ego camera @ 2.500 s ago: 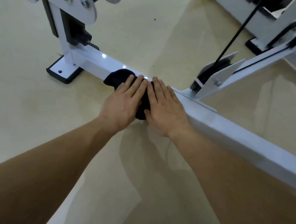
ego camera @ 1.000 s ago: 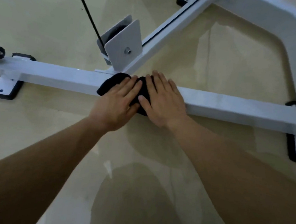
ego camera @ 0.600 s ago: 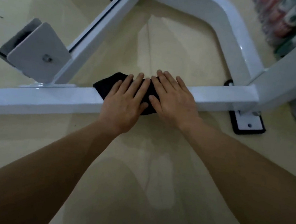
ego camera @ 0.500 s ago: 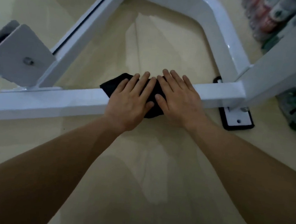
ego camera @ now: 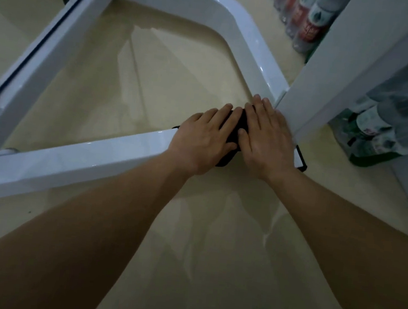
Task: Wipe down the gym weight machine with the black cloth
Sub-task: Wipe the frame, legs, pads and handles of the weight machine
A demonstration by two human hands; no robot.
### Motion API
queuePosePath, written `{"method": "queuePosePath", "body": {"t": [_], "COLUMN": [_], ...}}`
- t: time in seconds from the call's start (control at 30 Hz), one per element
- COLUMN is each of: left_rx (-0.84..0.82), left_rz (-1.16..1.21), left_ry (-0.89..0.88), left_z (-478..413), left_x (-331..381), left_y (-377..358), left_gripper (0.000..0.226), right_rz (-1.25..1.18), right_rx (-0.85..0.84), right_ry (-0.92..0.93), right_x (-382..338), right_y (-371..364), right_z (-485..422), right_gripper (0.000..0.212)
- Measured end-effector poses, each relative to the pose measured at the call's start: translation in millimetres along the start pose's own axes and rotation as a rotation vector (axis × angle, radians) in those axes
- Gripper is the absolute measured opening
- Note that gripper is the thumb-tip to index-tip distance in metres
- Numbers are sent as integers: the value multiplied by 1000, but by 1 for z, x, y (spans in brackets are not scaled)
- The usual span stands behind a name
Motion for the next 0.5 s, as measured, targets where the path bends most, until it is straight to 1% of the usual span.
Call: {"method": "queuePosePath", "body": {"t": [0.07, 0.2, 0.3, 0.37, 0.43, 0.5], "left_rx": [-1, -14, -49, -77, -69, -57], "left_rz": [-7, -77, -125, -139, -136, -130], "left_ry": [-11, 15, 23, 41, 52, 36], "left_z": [13, 58, 78, 77, 66, 43], "left_x": [-9, -38, -50, -48, -38, -18], "left_y": [2, 8, 11, 11, 9, 4], "left_gripper": [69, 68, 68, 68, 67, 65], "right_rz": [-34, -54, -70, -52, -34, -23], "right_rx": [-9, 7, 5, -15, -22, -26], "right_ry": [-17, 51, 67, 106, 120, 59], "right_x": [-12, -66, -91, -89, -72, -43], "right_y": [0, 2, 1, -2, -2, -3], "right_z": [3, 17, 21, 19, 18, 19], "right_gripper": [69, 72, 69, 66, 67, 68]}}
Point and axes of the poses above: each hand's wrist, its own z-axis away from the middle knuckle, its own y-axis out of the back of the hand, x = y × z, the point moved 9 cm from there along -z, towards the middle knuckle, and after that the axes turned 4 degrees about z, right-handed, at the moved point
